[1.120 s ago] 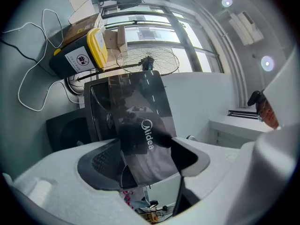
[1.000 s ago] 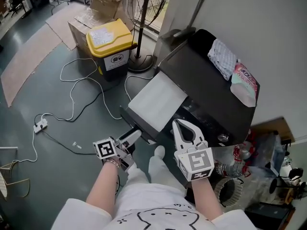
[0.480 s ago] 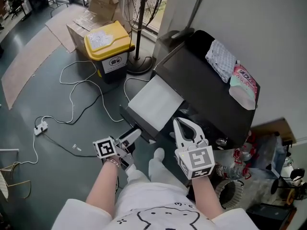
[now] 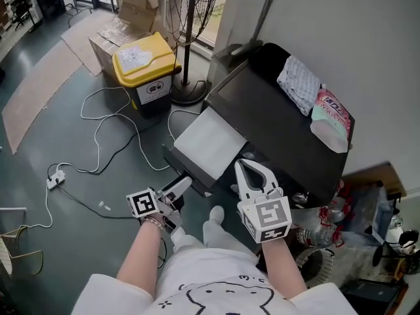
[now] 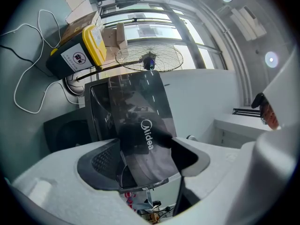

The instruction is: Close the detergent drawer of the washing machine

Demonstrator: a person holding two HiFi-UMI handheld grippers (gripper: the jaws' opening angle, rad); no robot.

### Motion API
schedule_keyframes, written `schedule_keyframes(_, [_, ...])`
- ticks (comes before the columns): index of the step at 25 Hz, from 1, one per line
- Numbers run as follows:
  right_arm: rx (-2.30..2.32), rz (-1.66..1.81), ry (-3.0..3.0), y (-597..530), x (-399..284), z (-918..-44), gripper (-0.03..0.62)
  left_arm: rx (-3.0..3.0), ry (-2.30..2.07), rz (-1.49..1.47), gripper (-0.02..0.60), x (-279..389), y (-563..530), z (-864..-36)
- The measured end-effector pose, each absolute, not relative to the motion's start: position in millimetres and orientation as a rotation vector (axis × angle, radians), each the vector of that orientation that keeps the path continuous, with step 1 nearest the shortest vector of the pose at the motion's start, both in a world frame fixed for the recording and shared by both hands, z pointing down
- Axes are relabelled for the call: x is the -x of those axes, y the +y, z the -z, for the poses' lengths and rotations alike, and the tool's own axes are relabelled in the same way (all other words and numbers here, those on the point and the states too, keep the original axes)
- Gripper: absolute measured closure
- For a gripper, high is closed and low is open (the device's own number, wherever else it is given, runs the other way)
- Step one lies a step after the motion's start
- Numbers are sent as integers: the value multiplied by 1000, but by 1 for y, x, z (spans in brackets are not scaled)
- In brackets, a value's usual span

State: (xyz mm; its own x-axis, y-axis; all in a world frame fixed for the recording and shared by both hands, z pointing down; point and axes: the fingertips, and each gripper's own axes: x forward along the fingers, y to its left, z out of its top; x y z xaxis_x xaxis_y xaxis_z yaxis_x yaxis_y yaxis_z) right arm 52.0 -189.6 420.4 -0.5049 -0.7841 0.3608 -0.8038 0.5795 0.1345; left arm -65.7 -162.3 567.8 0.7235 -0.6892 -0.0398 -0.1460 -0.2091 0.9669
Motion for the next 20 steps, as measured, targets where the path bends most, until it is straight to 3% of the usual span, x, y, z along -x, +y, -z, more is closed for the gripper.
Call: schedule_keyframes(20, [-1313,-80,-2387,-214,-72,-425,594,-1764,-639,531,256,43,-198,-576])
